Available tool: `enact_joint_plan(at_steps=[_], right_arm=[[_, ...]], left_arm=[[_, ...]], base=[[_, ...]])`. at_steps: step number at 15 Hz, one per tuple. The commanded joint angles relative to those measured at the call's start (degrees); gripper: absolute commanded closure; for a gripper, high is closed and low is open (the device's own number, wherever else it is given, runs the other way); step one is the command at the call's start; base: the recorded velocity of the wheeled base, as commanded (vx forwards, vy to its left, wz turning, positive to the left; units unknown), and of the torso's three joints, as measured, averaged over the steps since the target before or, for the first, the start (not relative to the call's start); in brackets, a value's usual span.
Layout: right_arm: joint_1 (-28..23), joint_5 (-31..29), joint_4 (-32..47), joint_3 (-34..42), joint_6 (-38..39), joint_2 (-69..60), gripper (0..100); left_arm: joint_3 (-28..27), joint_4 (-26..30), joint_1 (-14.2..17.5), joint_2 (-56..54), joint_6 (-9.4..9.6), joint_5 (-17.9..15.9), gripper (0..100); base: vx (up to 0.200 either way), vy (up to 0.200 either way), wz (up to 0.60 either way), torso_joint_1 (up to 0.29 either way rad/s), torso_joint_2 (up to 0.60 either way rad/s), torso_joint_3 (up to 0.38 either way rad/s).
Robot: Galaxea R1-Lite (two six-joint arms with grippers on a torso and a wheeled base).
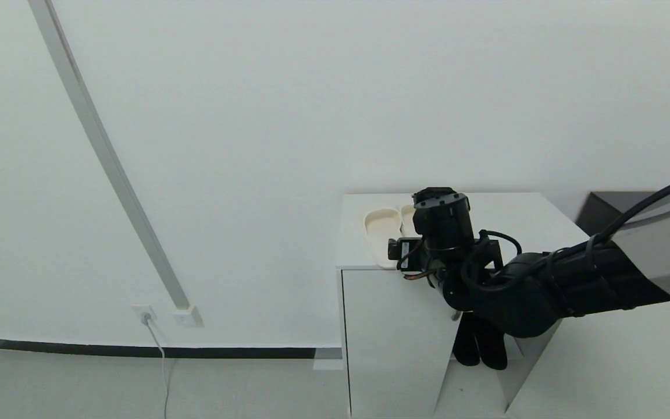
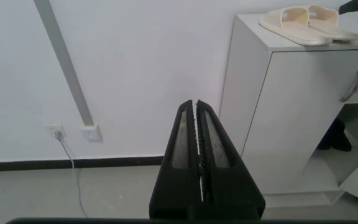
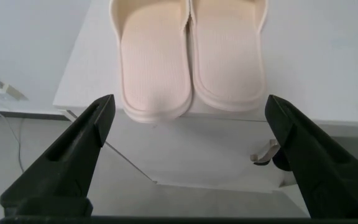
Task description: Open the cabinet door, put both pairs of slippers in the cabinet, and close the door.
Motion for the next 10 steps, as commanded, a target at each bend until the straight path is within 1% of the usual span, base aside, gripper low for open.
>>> enact_joint_plan(at_steps=[1,4,8,10], right_arm=[[-0.91,0.17,-0.18,0.00,0.08,1.24,0],[-1.70,0.61,-2.82,-0.09,-0.09,3.35,0],[-1.97,2.28,-3.35,-0.17,-0.09,4.75,0],[-2.32,3.43,-4.05,-1.14,-0.53,5.81,0]], left_arm=[[-0.06,0.02,0.01,0.07,0.13,-0.03,100],[-0.06,0.02,0.01,0.07,0.13,-0.03,100],[-0.06,0.02,0.01,0.07,-0.04,-0.03,100],[-0.06,-0.07,0.01,0.07,-0.04,-0.03,100]], base=[[0.200,0.000,0.00,0.002,0.00,0.007],[0.200,0.000,0.00,-0.004,0.00,0.001],[0.200,0.000,0.00,0.008,0.01,0.001],[0.000,0.000,0.00,0.000,0.00,0.000]])
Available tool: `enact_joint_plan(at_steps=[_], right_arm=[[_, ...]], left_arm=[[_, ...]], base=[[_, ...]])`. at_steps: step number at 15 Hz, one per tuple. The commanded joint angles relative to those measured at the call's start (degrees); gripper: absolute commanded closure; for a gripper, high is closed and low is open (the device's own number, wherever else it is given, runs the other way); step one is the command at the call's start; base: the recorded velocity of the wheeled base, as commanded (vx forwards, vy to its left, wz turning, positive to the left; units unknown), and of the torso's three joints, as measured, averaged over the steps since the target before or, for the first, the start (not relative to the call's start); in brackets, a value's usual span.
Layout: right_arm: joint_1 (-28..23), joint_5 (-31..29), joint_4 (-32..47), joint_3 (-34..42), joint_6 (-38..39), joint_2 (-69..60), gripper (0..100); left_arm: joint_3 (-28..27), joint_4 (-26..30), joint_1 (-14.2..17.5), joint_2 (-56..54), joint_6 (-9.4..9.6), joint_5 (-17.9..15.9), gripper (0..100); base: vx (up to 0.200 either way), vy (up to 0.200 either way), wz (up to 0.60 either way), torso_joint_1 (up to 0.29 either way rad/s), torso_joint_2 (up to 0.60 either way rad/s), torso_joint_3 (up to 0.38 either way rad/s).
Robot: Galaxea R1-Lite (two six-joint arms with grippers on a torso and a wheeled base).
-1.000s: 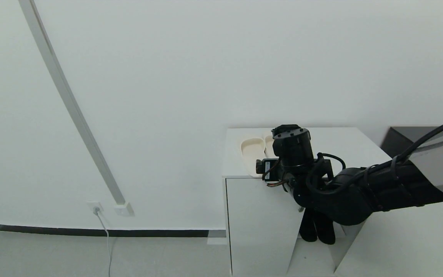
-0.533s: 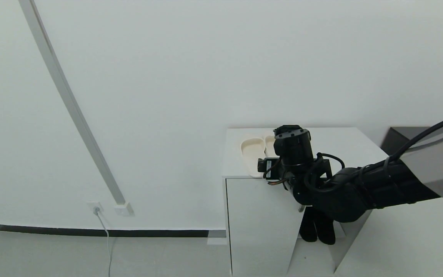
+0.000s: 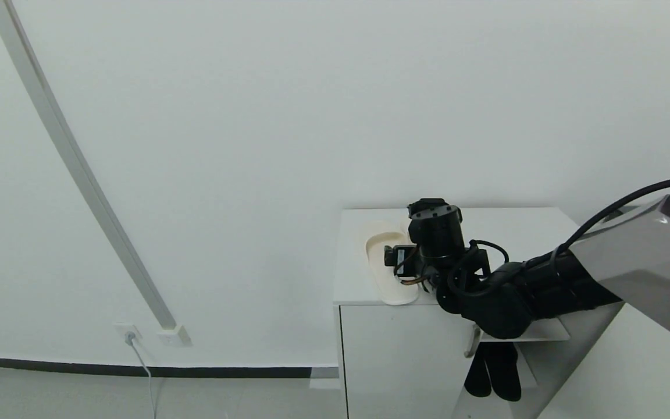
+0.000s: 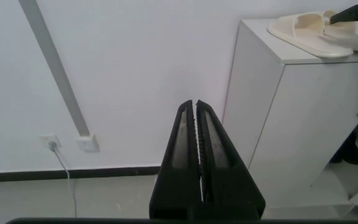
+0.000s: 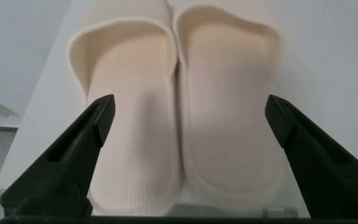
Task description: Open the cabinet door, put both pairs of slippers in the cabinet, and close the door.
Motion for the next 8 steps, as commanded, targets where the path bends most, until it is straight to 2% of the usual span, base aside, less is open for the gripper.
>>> enact_joint_plan(at_steps=[1,3,8], right_arm=[[-0.50,1.22,0.02,-1.39,-0.45,2.16,0],[-1.11,2.89,-0.24,-3.59,-0.98,4.09,0],[-4.10,5.88,-6.04,-9.22,-7.83,10.07,0]], left_arm=[[-0.01,-0.05,0.04,0.07,-0.01,-0.02,100],[-0.01,0.04,0.04,0.07,-0.09,-0.02,100],[-0.01,-0.05,0.04,0.07,-0.18,0.15,100]], base=[[0.000,0.000,0.00,0.000,0.00,0.000],[0.000,0.000,0.00,0.000,0.00,0.000],[0.000,0.000,0.00,0.000,0.00,0.000]])
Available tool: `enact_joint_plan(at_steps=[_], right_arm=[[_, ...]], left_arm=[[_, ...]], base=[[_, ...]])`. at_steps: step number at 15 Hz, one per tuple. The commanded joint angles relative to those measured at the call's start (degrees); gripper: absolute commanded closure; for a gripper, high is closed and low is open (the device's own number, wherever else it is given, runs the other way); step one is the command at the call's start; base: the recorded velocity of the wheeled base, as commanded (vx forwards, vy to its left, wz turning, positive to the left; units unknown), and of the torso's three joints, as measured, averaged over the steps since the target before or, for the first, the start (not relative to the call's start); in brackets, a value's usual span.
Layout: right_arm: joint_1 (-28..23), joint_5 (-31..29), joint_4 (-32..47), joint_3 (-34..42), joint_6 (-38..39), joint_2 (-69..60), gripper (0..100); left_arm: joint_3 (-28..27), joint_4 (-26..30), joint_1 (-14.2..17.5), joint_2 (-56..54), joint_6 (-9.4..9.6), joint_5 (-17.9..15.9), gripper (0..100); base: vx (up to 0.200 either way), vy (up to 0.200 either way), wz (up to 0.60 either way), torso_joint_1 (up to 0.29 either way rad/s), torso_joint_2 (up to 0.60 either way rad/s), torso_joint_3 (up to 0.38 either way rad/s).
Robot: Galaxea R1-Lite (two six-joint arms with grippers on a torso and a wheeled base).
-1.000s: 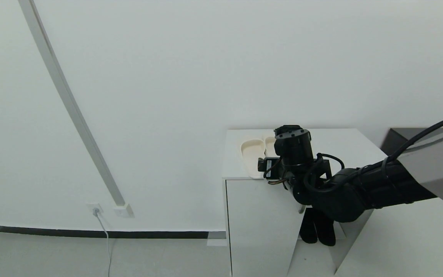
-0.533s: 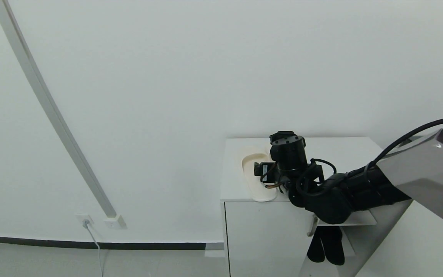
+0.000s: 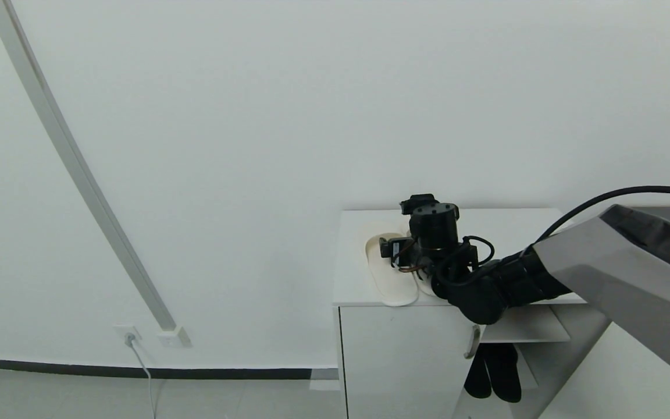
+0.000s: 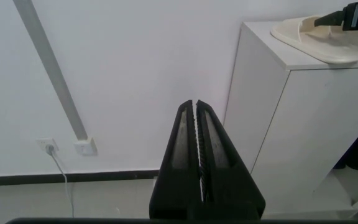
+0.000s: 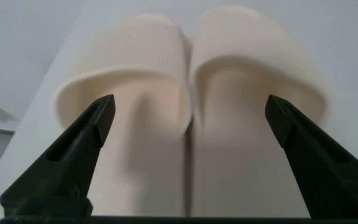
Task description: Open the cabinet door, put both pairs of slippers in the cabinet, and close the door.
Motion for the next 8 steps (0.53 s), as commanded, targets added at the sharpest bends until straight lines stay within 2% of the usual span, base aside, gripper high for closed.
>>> enact_joint_plan(at_steps=[1,4,8], right_arm=[[-1.20,0.25,0.00,-2.90,-0.56,3.35,0],[-2.96,2.80,1.84,-7.47,-0.56,5.37,0],[-3.40,4.29,1.93,-8.53,-0.56,6.25,0]], left_arm=[[-0.01,-0.01,0.01,0.07,0.00,0.04,100],[-0.01,-0.01,0.01,0.07,0.00,0.13,100],[-0.01,-0.01,0.01,0.07,0.00,0.22,100]], base=[[0.000,0.000,0.00,0.000,0.00,0.000],[0.000,0.000,0.00,0.000,0.00,0.000],[0.000,0.000,0.00,0.000,0.00,0.000]])
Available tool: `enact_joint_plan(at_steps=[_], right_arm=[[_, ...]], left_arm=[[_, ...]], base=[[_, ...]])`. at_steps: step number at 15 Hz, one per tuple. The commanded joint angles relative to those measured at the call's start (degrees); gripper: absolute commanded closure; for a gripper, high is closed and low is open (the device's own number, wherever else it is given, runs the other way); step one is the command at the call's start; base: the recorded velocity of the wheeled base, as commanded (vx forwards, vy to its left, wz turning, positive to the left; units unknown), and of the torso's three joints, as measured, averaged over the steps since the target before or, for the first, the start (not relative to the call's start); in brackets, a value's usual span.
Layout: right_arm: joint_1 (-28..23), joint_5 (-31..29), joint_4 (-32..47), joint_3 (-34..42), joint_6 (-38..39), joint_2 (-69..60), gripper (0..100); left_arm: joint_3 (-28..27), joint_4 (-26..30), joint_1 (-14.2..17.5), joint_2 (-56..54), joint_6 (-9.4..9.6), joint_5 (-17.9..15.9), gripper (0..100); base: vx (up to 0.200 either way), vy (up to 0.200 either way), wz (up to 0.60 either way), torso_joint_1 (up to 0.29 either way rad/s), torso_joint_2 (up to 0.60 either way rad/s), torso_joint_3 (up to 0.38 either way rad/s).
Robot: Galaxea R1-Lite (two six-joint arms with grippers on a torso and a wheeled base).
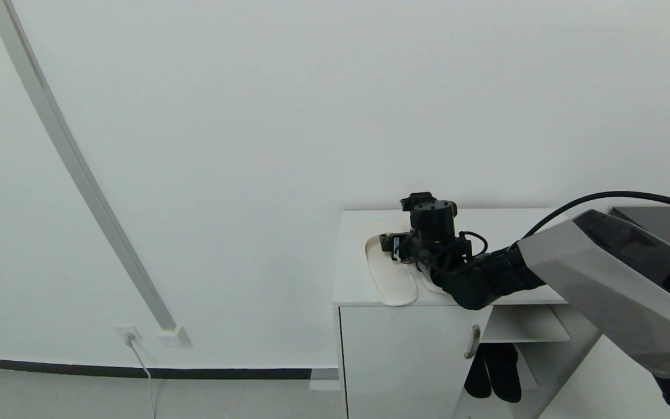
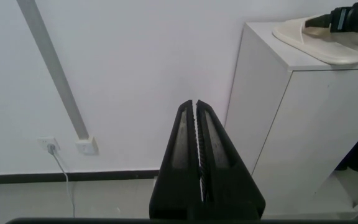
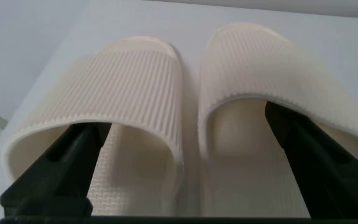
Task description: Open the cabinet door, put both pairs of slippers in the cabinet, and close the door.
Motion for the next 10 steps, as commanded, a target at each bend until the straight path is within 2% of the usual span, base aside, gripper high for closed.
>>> enact_joint_plan(at_steps=[1,2,3,10], right_arm=[[0.02,0.07,-0.06,-0.38,0.02,0.84,0],[0.02,0.16,-0.06,-0.38,-0.07,0.93,0],[-0.07,0.16,-0.06,-0.64,-0.07,1.11,100],[0.02,0.87,-0.14,-0.38,-0.07,0.23,100]], left_arm=[[-0.01,-0.01,0.04,0.07,0.01,0.02,100],[-0.01,-0.01,0.04,0.07,0.01,0.02,100],[-0.01,-0.01,0.04,0.07,0.01,0.02,100],[0.07,-0.01,0.04,0.07,-0.08,0.02,100]], base=[[0.000,0.000,0.00,0.000,0.00,0.000],[0.000,0.000,0.00,0.000,0.00,0.000],[0.000,0.000,0.00,0.000,0.00,0.000],[0.000,0.000,0.00,0.000,0.00,0.000]])
